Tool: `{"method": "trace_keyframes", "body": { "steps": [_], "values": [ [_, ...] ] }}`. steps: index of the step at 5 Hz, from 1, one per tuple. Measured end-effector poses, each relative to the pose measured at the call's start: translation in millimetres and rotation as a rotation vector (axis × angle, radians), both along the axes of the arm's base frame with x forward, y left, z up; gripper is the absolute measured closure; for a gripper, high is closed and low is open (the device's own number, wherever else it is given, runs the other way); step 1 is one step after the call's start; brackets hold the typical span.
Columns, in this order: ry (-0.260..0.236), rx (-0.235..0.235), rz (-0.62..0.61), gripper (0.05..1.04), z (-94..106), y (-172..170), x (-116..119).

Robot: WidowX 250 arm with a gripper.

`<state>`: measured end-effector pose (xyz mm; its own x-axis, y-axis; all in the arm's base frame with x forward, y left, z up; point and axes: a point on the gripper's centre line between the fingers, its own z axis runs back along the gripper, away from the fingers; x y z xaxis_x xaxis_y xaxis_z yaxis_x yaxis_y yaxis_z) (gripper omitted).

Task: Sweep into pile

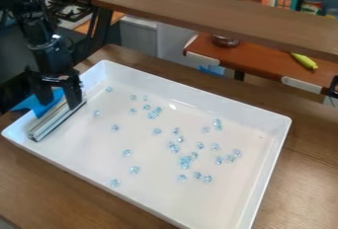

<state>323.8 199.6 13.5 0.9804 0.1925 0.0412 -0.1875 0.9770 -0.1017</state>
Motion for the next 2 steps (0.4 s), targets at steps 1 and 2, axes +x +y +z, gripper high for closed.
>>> {"method": "trace_keyframes", "body": {
  "steps": [1,2],
  "values": [
    [0.03,-0.02,0.002,0.083,-13.1,-3.5,-3.1],
    [0.041,0.002,-0.012,0.083,-16.6,-4.8,-3.8]
  ]
}}
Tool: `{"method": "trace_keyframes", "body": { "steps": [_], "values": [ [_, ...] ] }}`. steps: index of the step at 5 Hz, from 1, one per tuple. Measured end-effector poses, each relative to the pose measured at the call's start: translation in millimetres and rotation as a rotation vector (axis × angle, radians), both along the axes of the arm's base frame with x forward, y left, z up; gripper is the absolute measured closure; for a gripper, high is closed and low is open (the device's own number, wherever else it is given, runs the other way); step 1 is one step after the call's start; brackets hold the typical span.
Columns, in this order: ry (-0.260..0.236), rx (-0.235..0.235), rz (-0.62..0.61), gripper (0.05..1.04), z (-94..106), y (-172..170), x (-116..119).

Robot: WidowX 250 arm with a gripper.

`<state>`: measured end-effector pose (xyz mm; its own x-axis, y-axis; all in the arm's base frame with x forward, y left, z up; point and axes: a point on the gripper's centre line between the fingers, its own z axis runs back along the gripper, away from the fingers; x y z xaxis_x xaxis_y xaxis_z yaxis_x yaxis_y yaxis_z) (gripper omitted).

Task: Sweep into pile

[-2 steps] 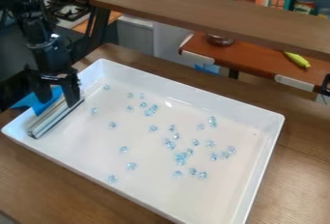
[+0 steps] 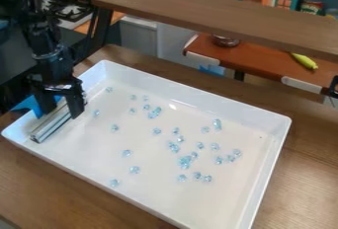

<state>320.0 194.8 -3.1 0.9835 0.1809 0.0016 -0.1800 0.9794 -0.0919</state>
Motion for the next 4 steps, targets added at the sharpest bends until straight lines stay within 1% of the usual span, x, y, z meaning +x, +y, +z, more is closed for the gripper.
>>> {"method": "trace_keyframes", "body": {
  "steps": [1,2,3,4],
  "values": [
    [0.027,0.036,-0.023,0.122,-6.1,-3.4,-3.5],
    [0.037,0.049,-0.035,0.401,-11.6,-5.4,-7.5],
    [0.036,0.062,-0.038,0.683,-15.3,-5.3,-9.5],
    [0.042,0.038,-0.049,0.701,-16.0,-9.9,-10.9]
  ]
}}
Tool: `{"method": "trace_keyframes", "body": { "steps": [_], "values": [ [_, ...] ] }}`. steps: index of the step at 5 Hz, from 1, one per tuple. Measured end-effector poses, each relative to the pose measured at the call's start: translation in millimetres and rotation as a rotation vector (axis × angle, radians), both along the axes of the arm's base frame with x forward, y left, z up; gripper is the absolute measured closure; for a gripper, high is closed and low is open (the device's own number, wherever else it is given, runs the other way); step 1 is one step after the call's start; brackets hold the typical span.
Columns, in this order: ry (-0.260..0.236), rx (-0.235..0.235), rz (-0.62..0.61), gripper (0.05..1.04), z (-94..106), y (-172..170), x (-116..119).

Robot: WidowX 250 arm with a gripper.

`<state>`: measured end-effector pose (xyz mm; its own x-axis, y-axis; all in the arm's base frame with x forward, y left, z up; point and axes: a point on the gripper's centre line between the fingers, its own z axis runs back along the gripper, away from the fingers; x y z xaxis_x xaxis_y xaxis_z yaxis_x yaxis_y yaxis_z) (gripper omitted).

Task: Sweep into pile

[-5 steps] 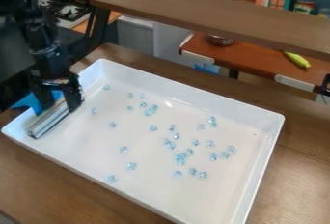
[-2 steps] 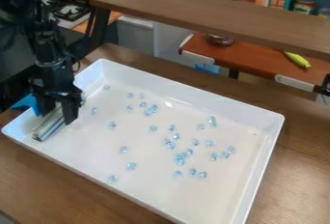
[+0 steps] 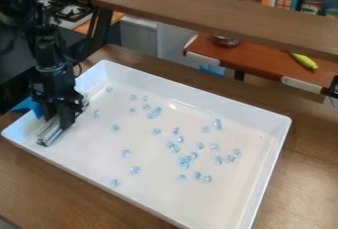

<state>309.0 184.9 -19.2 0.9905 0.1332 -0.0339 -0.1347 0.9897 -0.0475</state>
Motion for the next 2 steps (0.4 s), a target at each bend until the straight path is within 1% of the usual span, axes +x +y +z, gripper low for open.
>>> {"method": "trace_keyframes", "body": {
  "steps": [1,2],
  "values": [
    [0.027,-0.08,-0.041,0.701,1.3,-20,0],
    [0.06,-0.135,-0.078,0.701,0.9,-41,2]
  ]
}}
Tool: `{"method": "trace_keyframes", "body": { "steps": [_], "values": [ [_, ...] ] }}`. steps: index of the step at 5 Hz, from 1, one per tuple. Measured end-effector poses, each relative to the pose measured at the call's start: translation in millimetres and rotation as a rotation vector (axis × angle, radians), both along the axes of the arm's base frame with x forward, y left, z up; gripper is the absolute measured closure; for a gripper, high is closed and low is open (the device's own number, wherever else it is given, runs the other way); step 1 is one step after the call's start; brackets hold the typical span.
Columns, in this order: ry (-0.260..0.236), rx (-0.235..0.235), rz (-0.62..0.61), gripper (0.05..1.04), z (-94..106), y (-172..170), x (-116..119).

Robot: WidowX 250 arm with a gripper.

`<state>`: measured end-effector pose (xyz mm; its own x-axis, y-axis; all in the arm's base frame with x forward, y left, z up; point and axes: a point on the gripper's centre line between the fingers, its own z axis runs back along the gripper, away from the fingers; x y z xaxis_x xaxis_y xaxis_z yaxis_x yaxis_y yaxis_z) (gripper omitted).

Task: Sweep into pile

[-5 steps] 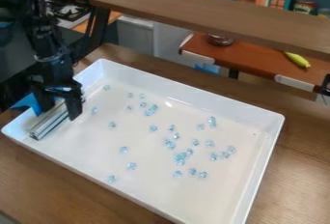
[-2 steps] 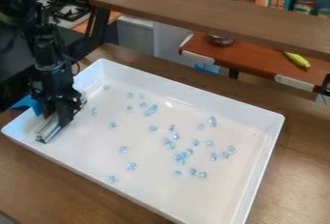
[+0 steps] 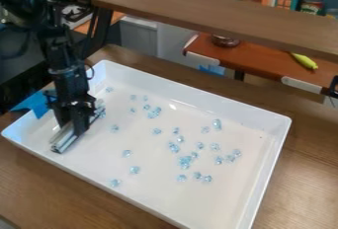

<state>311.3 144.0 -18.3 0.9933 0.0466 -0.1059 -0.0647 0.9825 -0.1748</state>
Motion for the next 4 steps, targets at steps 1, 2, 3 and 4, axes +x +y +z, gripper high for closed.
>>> {"method": "trace_keyframes", "body": {
  "steps": [1,2,3,4],
  "values": [
    [0.005,0.002,-0.011,0.701,-3.4,-22,2],
    [0.009,-0.009,-0.016,0.701,-4.4,-42,1],
    [0.001,-0.016,-0.027,0.701,-4.9,-70,4],
    [0.015,-0.055,-0.032,0.701,-4.8,-104,8]
  ]
}}
